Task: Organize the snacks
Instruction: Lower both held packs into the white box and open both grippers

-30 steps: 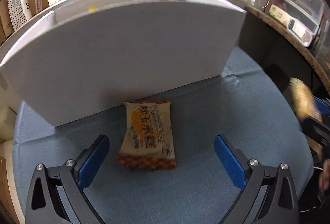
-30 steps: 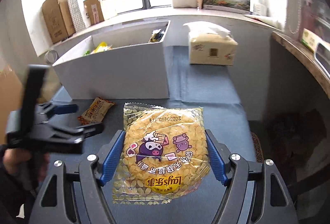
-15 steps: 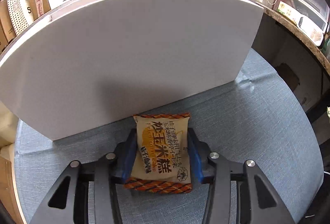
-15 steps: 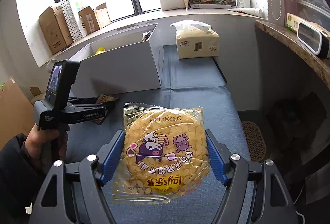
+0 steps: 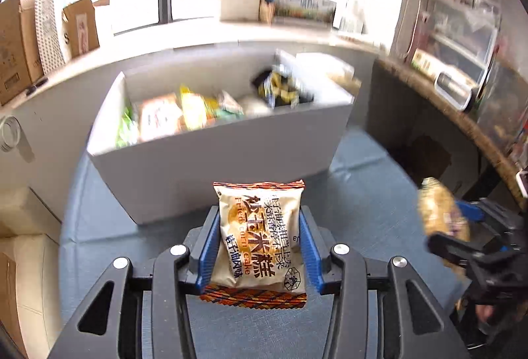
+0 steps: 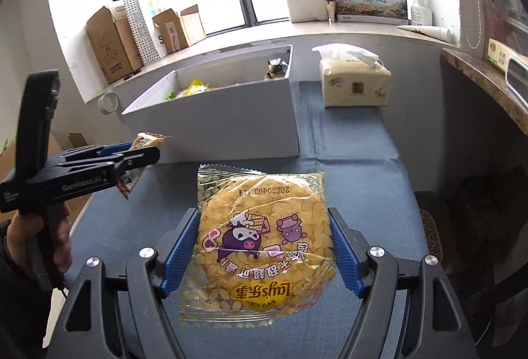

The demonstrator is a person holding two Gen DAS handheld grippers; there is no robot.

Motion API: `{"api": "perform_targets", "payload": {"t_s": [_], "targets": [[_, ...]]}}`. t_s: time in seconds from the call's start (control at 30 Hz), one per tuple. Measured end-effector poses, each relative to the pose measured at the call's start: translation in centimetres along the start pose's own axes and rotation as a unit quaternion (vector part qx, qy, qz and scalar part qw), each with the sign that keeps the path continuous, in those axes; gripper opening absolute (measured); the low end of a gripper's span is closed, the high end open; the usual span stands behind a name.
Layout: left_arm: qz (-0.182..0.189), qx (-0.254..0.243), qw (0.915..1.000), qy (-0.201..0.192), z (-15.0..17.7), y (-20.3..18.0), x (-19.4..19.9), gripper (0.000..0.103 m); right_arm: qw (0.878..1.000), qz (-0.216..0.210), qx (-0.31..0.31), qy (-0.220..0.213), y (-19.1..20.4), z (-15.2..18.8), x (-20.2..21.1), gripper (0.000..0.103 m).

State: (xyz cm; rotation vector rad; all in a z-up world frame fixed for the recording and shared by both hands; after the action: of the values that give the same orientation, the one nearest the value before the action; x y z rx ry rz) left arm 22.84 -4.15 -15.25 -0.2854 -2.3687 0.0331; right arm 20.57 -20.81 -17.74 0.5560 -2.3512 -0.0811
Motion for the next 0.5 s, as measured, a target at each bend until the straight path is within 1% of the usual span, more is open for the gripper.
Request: {"api": "perform_targets", "payload": {"t_s": [0.07, 0.13, 0.2, 0.27, 0.33, 0.4, 0.43, 0.5], "targets": [[0.004, 0.008, 0.9997, -0.021, -2.0, 0.9, 2.3, 0.049, 1.0, -0.016, 0.01, -0.009, 1.0, -1.9, -0.4, 0.079], [-0.004, 0.012, 0.9991, -0.041, -4.3, 1.8, 3.6, 0.049, 0.999, -0.025, 0.026, -0.021, 2.1, -4.2, -1.0, 0.079], [-0.014, 0.018, 0.9985, -0.05, -7.0, 3.1, 3.9, 0.049, 0.998, -0.028, 0.045, -0.032, 3.0, -6.8, -1.8, 0.079], [-0.01, 0.024, 0.9979, -0.059, -9.5, 4.1, 3.9, 0.049, 0.997, -0.029, 0.061, -0.042, 3.8, -9.6, -2.8, 0.079], [-0.006, 0.026, 0.9977, -0.063, -11.8, 5.1, 3.1, 0.049, 0.996, -0.032, 0.07, -0.045, 4.2, -12.2, -4.2, 0.079], [-0.021, 0.017, 0.998, -0.058, -13.8, 6.0, 1.3, 0.049, 0.996, -0.027, 0.074, -0.043, 4.4, -14.6, -6.1, 0.079], [-0.024, 0.012, 0.9982, -0.054, -14.6, 6.4, 0.3, 0.049, 0.996, -0.028, 0.077, -0.041, 4.5, -15.8, -7.1, 0.079], [-0.027, 0.02, 0.9987, -0.038, -15.7, 7.3, -2.9, 0.049, 0.996, -0.024, 0.079, -0.035, 4.4, -17.9, -9.1, 0.079]]}}
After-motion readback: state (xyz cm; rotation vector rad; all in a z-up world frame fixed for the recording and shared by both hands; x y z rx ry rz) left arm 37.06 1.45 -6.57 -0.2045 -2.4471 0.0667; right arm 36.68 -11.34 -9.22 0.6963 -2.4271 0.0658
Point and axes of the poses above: each gripper's, at about its wrist camera, not at the fingertips, and x roughly against the way its jaws point, y to its left, z to its underside, the point moved 10 cm from there along -x, roughly the way its jaws point, and after that the axes turned 1 degree about -y, right-handed, at the moved point
